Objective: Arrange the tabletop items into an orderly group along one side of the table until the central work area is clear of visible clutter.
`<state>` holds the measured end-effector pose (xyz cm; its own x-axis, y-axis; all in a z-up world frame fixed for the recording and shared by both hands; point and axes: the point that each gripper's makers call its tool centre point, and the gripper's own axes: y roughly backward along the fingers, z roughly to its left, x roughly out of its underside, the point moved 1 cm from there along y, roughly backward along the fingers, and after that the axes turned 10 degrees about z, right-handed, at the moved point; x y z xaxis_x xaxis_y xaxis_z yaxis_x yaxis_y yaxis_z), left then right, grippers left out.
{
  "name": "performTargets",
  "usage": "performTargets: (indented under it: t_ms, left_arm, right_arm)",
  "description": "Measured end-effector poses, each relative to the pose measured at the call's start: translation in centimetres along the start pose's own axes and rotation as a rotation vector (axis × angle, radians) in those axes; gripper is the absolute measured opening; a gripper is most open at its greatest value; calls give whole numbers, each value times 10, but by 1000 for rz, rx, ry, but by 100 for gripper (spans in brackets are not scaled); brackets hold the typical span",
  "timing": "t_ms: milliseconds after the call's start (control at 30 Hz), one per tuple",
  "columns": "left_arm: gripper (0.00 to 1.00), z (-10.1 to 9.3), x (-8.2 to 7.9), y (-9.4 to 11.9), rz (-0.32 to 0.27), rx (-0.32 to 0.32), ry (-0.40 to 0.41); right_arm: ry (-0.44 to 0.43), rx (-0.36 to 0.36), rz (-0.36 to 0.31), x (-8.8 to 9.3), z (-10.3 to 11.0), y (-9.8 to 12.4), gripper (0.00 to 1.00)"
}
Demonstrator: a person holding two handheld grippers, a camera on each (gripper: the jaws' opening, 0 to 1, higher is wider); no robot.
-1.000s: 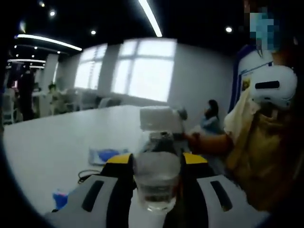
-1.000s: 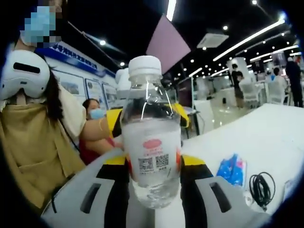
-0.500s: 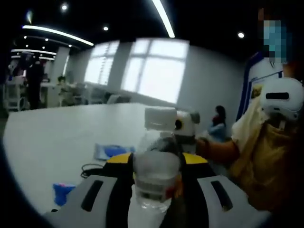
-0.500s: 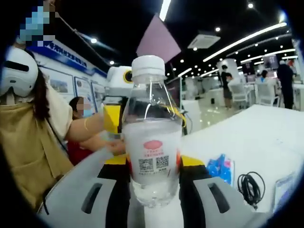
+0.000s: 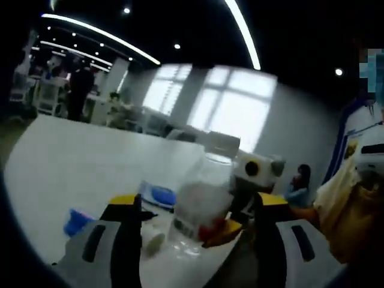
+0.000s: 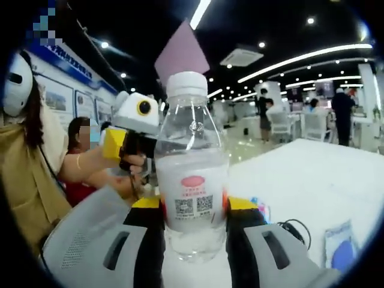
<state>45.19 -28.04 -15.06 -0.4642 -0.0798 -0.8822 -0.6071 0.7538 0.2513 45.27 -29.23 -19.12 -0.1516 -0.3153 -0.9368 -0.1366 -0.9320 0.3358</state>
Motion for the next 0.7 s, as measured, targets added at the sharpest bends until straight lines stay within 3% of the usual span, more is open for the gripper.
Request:
performTargets:
  t_ms: [100,267,367,467,700]
  left_arm:
    - [78,1,-2,-2,-35,-39,21]
    - [85,-5,0,-11,-46,-90,37]
    - [84,2,-2,-13,-74,-167,72]
    - [83,9,-2,-13,-67,-247,43]
    - [79,1,-2,-18,-93,-291,21]
  right_arm:
    - [10,50,20,2,-7,0,38]
    - [3,93,18,3,-14,1,38]
    - [15,110,27,4,-14,0,38]
    - [33,124,39,5,-13,-3,38]
    - [28,175,41,3,-13,-7,38]
